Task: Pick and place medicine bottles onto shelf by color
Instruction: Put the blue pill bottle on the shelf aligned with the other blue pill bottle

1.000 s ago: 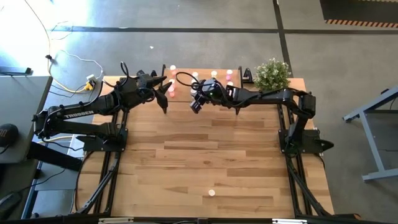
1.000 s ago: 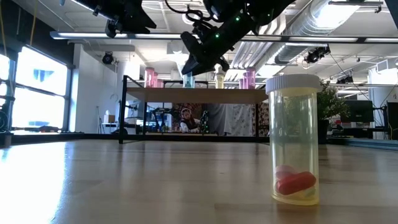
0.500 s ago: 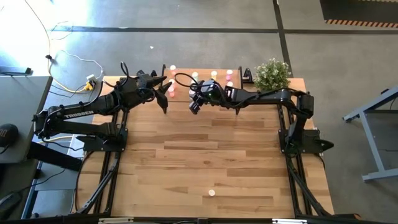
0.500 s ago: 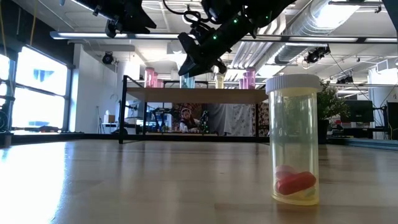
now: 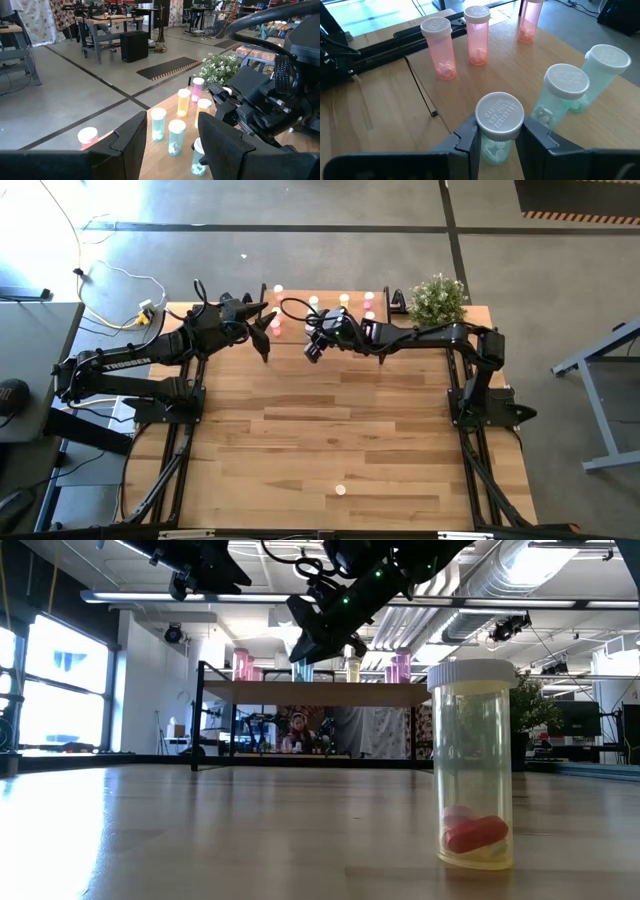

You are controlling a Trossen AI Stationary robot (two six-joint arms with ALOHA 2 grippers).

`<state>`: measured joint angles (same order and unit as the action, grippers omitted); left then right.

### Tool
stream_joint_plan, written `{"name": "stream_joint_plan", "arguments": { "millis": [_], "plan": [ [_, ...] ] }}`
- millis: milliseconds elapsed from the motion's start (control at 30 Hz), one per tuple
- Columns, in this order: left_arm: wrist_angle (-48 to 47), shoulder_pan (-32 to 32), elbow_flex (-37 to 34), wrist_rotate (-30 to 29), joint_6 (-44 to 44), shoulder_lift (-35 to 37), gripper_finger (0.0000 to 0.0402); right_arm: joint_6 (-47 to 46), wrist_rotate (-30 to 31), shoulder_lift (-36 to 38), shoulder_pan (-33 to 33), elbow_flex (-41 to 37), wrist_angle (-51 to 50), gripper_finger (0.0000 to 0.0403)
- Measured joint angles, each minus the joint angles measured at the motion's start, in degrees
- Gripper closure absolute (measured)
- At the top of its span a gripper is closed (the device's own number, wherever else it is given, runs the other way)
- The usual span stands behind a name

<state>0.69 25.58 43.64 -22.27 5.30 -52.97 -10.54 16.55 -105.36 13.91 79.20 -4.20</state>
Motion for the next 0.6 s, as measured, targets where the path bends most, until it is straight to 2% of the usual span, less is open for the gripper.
{"name": "stream_joint_plan", "arguments": {
  "millis": [500, 600],
  "plan": [
    [0.0, 0.0, 0.0, 0.0, 0.02, 0.0, 0.0234, 0.06, -0.01, 0.34, 0.0, 0.02, -1.02, 0.0315],
    [-0.02, 0.0, 0.0, 0.0, 0.02, 0.0, 0.0234, 0.2, 0.01, 0.75, 0.0, -0.01, -1.82, 0.0305]
  ]
}}
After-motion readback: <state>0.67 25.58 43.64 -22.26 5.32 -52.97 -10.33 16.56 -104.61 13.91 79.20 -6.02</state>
